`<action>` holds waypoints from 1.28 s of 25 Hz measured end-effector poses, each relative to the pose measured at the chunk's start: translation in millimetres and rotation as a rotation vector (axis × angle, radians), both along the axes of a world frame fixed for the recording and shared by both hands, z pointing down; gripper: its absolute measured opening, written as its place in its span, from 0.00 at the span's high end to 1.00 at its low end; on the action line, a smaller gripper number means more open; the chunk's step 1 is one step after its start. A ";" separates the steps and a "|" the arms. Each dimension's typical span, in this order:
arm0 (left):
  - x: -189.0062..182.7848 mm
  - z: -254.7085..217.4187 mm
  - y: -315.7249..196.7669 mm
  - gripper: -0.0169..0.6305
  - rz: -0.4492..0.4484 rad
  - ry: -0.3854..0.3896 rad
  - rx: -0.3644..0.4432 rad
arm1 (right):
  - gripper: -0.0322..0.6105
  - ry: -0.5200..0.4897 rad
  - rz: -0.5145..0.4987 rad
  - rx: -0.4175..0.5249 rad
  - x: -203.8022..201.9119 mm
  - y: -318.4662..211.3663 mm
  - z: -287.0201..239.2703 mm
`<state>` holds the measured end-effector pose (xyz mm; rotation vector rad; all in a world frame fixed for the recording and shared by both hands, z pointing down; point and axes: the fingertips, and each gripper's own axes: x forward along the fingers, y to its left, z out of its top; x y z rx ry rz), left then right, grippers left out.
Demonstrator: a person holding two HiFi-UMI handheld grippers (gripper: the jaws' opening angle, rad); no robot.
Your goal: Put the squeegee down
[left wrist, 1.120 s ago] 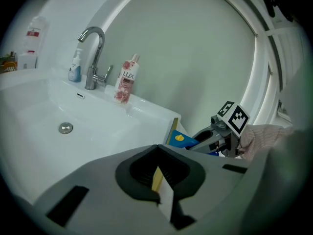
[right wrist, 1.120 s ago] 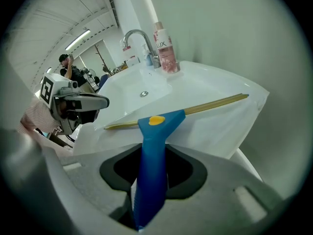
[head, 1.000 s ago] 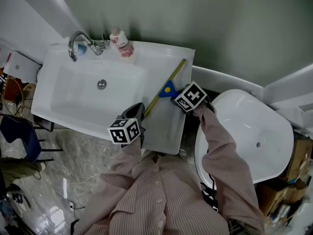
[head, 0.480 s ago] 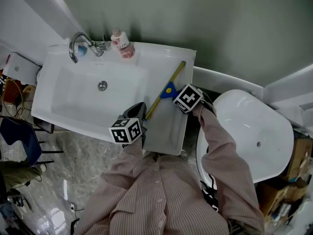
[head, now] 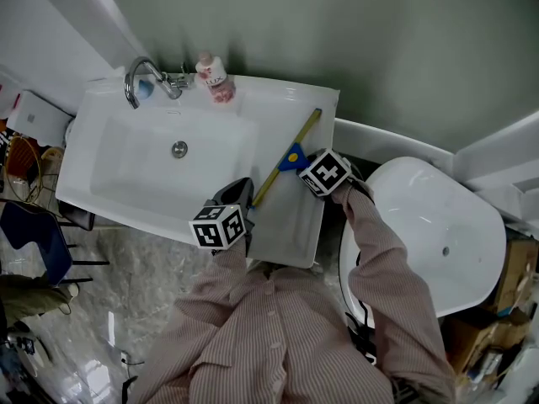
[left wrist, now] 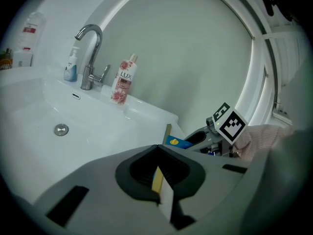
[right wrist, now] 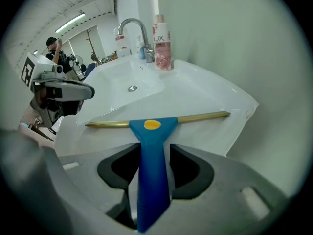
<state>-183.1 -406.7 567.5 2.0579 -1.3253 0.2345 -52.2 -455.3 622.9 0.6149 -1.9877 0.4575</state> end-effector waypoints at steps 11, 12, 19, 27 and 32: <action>5.4 -7.6 10.6 0.97 0.046 -0.002 0.024 | 0.68 -0.130 0.003 0.091 -6.4 5.6 -37.5; 6.5 -9.4 12.2 0.97 0.053 -0.004 0.029 | 0.69 -0.149 0.002 0.105 -7.0 7.1 -42.8; 7.6 -31.4 21.1 0.97 0.079 -0.004 0.087 | 0.75 -0.337 0.071 0.186 -13.6 21.8 -77.2; 2.6 -66.8 26.9 0.97 0.091 -0.031 0.191 | 0.93 -0.475 0.154 0.273 -15.0 36.1 -107.2; -1.5 -87.7 29.0 0.97 0.091 -0.047 0.258 | 0.94 -0.586 0.183 0.312 -16.1 44.6 -130.0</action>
